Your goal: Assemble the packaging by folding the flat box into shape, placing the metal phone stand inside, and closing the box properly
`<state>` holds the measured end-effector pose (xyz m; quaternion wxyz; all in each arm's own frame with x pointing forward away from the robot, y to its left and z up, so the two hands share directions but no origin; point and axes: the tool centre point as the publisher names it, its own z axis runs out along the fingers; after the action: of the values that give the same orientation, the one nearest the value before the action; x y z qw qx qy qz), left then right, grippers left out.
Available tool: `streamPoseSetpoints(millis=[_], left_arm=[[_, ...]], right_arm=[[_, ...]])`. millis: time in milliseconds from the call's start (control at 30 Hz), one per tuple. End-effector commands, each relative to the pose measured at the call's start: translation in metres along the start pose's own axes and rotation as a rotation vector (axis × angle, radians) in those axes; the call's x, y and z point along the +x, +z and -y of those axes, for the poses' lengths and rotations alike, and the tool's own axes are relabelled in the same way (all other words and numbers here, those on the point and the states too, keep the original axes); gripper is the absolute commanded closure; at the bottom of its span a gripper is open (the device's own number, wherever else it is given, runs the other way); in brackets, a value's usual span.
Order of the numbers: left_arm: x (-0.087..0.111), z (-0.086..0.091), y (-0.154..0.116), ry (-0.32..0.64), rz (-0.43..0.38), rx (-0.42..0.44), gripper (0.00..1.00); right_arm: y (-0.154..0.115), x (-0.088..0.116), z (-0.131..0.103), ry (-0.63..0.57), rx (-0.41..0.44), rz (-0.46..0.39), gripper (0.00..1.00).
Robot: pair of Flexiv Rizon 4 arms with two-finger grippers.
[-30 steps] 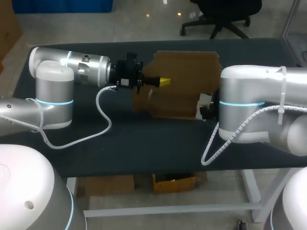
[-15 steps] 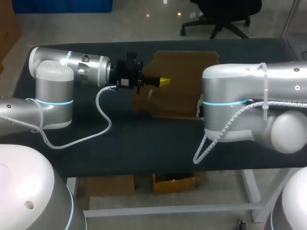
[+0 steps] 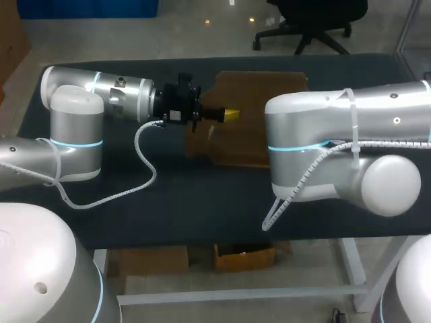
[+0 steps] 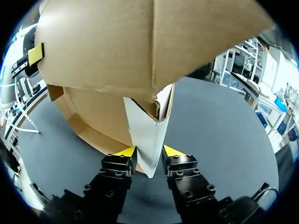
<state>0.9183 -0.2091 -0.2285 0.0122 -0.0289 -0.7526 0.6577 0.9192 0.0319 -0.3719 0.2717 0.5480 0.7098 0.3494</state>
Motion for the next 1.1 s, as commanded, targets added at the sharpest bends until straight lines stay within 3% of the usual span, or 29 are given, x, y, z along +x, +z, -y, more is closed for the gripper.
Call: streamPoseSetpoints(millis=[33, 1100], left_arm=[[0.0007, -0.0015, 0.0007, 0.000, 0.002, 0.000, 1.00], [0.0007, -0.0015, 0.0007, 0.000, 0.002, 0.000, 1.00]], right_arm=[[0.0033, 0.0043, 0.0014, 0.005, 0.001, 0.086, 0.69], [0.0062, -0.0051, 0.0020, 0.057, -0.038, 0.126, 0.82]])
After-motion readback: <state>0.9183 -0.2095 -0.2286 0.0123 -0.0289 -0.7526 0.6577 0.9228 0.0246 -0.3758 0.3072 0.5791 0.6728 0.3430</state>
